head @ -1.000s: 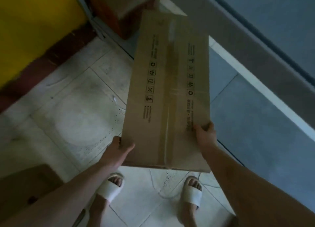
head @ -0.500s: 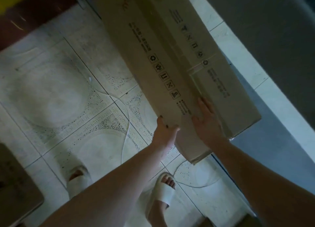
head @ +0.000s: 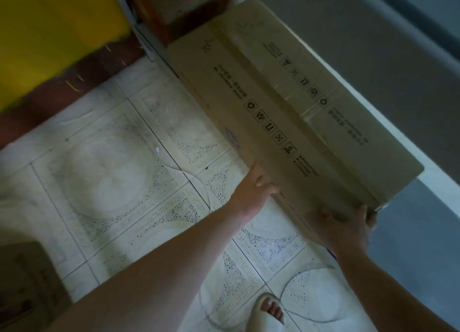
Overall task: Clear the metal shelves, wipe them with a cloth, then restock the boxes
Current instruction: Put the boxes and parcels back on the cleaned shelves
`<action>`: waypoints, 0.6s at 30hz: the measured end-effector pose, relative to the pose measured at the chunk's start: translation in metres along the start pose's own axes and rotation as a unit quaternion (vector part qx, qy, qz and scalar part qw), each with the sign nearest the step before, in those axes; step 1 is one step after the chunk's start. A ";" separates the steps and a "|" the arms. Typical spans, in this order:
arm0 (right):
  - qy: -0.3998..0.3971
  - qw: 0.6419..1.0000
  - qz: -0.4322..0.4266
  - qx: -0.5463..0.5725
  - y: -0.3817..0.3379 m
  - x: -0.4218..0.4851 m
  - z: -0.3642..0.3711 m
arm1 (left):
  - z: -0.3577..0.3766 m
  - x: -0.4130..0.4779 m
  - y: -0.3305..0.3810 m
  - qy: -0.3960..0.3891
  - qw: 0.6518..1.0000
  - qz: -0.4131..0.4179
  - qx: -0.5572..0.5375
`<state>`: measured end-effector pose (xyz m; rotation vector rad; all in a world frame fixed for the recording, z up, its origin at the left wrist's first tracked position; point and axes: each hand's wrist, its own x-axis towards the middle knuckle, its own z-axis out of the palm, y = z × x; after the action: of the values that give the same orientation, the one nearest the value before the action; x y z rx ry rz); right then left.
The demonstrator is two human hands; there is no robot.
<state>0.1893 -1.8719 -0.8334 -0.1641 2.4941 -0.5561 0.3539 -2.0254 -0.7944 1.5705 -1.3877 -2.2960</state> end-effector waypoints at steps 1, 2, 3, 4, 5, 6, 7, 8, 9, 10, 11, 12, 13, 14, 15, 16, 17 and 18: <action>-0.004 1.000 -0.016 -0.010 -0.009 0.007 0.002 | -0.010 0.004 0.005 -0.010 1.000 0.009 0.001; -0.006 1.000 -0.020 -0.020 -0.016 0.014 0.002 | -0.016 0.008 0.009 -0.017 1.000 0.015 -0.001; -0.007 0.999 -0.028 -0.030 -0.024 0.022 0.004 | -0.024 0.011 0.013 -0.018 1.000 0.023 -0.002; -0.008 0.999 -0.039 -0.037 -0.034 0.027 0.003 | -0.029 0.011 0.016 -0.014 0.999 0.031 0.002; -0.011 0.997 -0.055 -0.048 -0.042 0.032 0.001 | -0.033 0.011 0.017 -0.006 0.999 0.041 0.005; -0.014 0.995 -0.078 -0.053 -0.048 0.037 0.000 | -0.036 0.009 0.015 0.003 0.999 0.050 0.013; -0.017 0.994 -0.097 -0.052 -0.056 0.038 -0.001 | -0.039 0.006 0.012 0.013 0.998 0.056 0.023; -0.023 0.993 -0.105 -0.046 -0.062 0.038 -0.003 | -0.042 0.002 0.007 0.019 0.998 0.056 0.033; -0.022 0.993 -0.109 -0.040 -0.067 0.037 -0.005 | -0.045 -0.002 0.003 0.026 0.997 0.052 0.042; -0.020 0.994 -0.107 -0.029 -0.071 0.035 -0.006 | -0.048 -0.007 -0.002 0.033 0.997 0.046 0.048; -0.024 0.995 -0.098 -0.022 -0.072 0.032 -0.008 | -0.051 -0.010 -0.007 0.040 0.997 0.040 0.049; -0.028 0.995 -0.100 -0.016 -0.071 0.030 -0.009 | -0.053 -0.014 -0.010 0.046 0.997 0.033 0.049; -0.030 0.994 -0.107 -0.017 -0.071 0.024 -0.012 | -0.054 -0.018 -0.012 0.053 0.997 0.028 0.051; -0.032 0.993 -0.116 -0.015 -0.069 0.018 -0.012 | -0.056 -0.021 -0.012 0.058 0.997 0.023 0.053; -0.033 0.991 -0.126 -0.020 -0.066 0.011 -0.012 | -0.056 -0.024 -0.012 0.063 0.996 0.018 0.053; -0.029 0.989 -0.146 -0.029 -0.065 -0.001 -0.011 | -0.056 -0.030 -0.009 0.065 0.996 0.015 0.051; -0.030 0.984 -0.171 -0.052 -0.066 -0.017 -0.010 | -0.056 -0.035 -0.007 0.068 0.996 0.015 0.051; -0.044 0.976 -0.201 -0.078 -0.069 -0.031 -0.009 | -0.054 -0.039 -0.003 0.069 0.996 0.020 0.053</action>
<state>0.2101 -1.9242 -0.7817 -0.7493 2.4243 -0.4976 0.4157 -2.0397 -0.7727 1.6779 -1.5131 -2.0789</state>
